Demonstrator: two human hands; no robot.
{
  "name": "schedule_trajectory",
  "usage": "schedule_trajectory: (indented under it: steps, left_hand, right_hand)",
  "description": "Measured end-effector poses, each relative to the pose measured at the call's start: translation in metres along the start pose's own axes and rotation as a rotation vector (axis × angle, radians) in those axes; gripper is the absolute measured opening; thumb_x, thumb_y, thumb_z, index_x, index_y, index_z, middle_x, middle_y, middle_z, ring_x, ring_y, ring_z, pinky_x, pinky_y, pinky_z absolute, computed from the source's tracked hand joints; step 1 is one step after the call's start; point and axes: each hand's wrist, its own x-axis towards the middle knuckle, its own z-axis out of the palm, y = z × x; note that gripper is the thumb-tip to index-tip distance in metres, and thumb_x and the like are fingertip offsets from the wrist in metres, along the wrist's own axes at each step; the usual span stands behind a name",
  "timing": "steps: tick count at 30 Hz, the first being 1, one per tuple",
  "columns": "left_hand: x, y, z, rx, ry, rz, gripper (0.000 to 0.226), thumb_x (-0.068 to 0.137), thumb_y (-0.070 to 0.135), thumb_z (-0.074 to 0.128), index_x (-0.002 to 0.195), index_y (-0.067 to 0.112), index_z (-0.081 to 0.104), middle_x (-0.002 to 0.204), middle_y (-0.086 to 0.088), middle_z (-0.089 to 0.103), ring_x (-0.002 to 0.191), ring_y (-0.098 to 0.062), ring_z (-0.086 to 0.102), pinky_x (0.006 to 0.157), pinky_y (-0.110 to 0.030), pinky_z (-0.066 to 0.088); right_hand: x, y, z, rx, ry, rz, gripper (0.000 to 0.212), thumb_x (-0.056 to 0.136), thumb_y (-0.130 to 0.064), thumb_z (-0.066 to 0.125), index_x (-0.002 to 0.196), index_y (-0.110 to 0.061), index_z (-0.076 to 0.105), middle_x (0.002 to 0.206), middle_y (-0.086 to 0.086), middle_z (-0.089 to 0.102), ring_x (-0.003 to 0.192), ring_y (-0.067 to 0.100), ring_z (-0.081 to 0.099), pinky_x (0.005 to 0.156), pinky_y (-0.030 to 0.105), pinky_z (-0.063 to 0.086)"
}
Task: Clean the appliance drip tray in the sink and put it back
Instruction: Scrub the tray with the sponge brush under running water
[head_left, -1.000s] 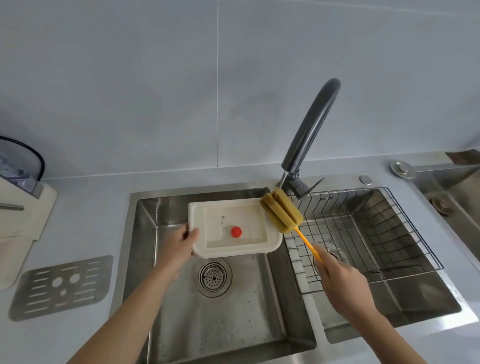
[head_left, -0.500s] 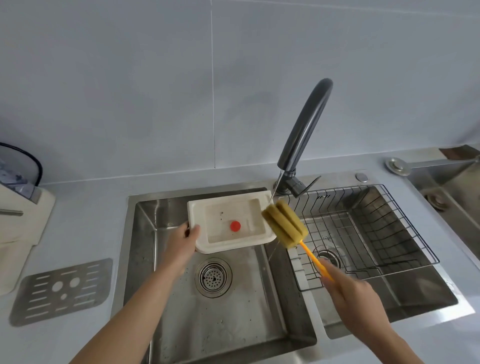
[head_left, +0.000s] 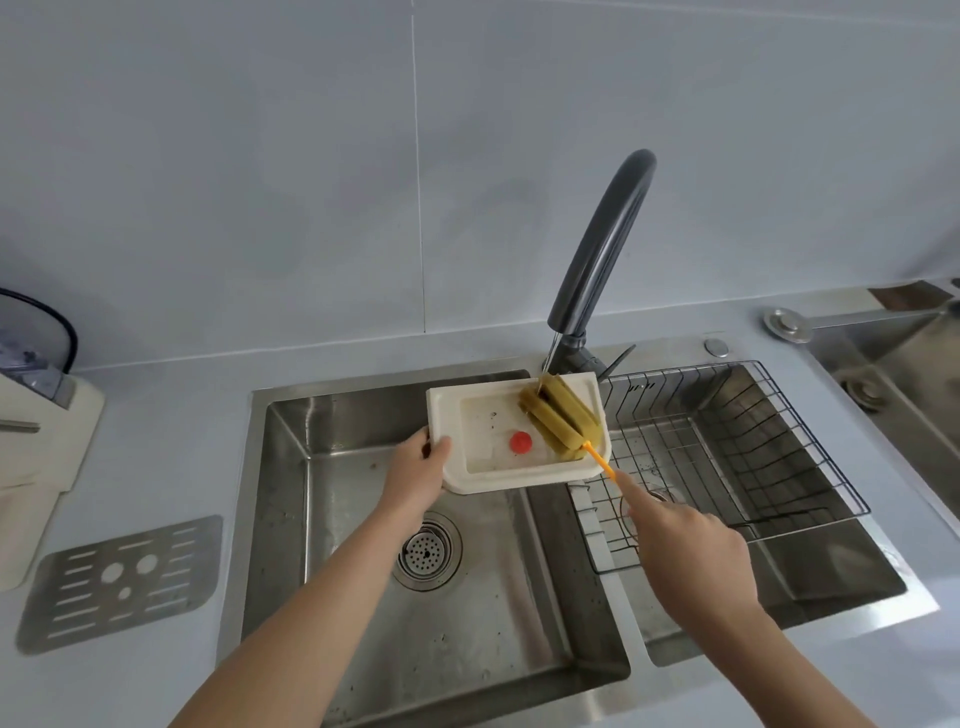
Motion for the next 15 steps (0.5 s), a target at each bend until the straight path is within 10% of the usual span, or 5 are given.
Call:
schedule_trajectory:
  steps: [15]
  left_hand:
    - [0.001,0.025,0.044,-0.008,-0.127,0.028,0.024,0.093,0.016,0.041,0.113,0.011,0.055,0.098,-0.004,0.061,0.093,-0.022,0.059,0.08,-0.04,0.053]
  right_hand:
    - [0.003,0.003,0.005,-0.007,-0.046,-0.018,0.073,0.087,0.0,0.039,0.147,-0.026,0.007,0.058,-0.006,0.025,0.052,0.015,0.035,0.04,0.023,0.015]
